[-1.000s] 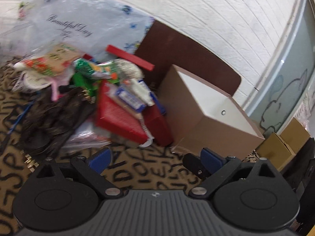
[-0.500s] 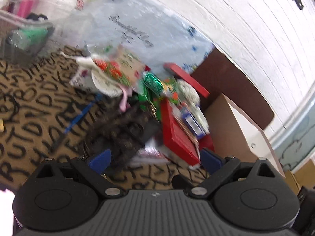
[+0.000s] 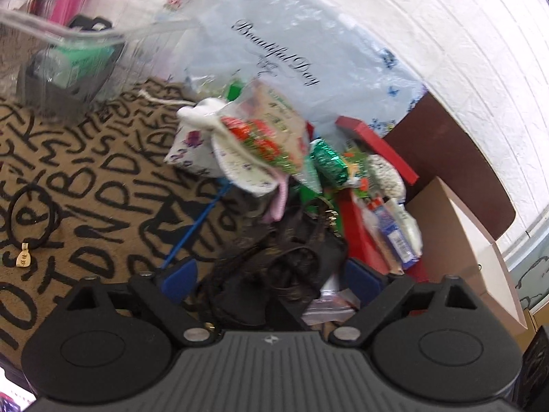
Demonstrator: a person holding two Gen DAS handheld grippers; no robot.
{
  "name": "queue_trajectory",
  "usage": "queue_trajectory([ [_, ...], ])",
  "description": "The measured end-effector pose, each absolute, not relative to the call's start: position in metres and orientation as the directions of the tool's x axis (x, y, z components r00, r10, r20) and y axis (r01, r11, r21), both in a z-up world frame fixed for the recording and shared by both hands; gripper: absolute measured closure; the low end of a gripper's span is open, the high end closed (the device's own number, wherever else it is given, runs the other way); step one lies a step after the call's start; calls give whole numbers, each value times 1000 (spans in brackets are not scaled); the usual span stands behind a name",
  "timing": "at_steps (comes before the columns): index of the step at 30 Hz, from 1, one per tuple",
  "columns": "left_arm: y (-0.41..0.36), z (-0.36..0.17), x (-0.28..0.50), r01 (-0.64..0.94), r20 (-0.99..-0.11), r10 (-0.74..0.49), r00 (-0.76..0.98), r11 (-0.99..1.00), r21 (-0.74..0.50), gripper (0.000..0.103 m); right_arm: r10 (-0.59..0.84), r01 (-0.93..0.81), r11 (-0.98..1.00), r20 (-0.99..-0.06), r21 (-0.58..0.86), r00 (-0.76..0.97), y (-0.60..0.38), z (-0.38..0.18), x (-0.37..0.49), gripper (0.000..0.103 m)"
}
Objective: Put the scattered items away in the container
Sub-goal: 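Withdraw the left tool and move it to the brown strap wallet, then close the left tool on the brown monogram strap wallet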
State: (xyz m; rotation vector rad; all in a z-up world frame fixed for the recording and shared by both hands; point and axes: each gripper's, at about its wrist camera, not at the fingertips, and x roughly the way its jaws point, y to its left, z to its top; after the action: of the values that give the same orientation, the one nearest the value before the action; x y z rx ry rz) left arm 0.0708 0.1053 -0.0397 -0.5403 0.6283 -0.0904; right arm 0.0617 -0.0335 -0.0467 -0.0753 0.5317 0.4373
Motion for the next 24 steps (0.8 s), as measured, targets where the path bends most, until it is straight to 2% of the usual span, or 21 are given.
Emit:
queue_trajectory([
  [3, 113, -52, 79, -96, -572, -270, 775, 844, -528, 31, 373, -425, 905, -529, 26, 762, -24, -55, 69, 16],
  [5, 116, -58, 82, -105, -580, -264, 771, 845, -524, 35, 379, -429, 903, -543, 39, 749, -23, -60, 72, 25],
  [6, 116, -60, 83, -108, -585, -256, 769, 851, -514, 40, 384, -431, 901, -547, 48, 743, -23, -62, 73, 26],
  [9, 115, -63, 84, -113, -599, -259, 758, 852, -512, 47, 413, -455, 888, -549, 66, 727, -25, -63, 71, 53],
  [10, 113, -62, 83, -109, -601, -259, 756, 856, -506, 51, 441, -476, 875, -553, 88, 707, -25, -61, 70, 69],
  [11, 112, -60, 82, -102, -601, -259, 756, 860, -500, 52, 435, -476, 876, -559, 80, 706, -24, -60, 67, 69],
  [13, 106, -57, 77, -88, -604, -257, 754, 872, -482, 63, 427, -480, 875, -566, 62, 705, -25, -58, 63, 69],
  [16, 91, -50, 67, -62, -612, -257, 748, 891, -450, 69, 448, -483, 869, -589, 110, 673, -39, -53, 60, 73],
  [20, 67, -45, 48, 24, -614, -282, 737, 919, -393, 71, 456, -509, 855, -611, 99, 647, -59, -47, 45, 77],
  [24, 51, -46, 37, 110, -622, -388, 681, 893, -437, 74, 452, -550, 834, -631, 48, 630, -83, -43, 22, 81],
])
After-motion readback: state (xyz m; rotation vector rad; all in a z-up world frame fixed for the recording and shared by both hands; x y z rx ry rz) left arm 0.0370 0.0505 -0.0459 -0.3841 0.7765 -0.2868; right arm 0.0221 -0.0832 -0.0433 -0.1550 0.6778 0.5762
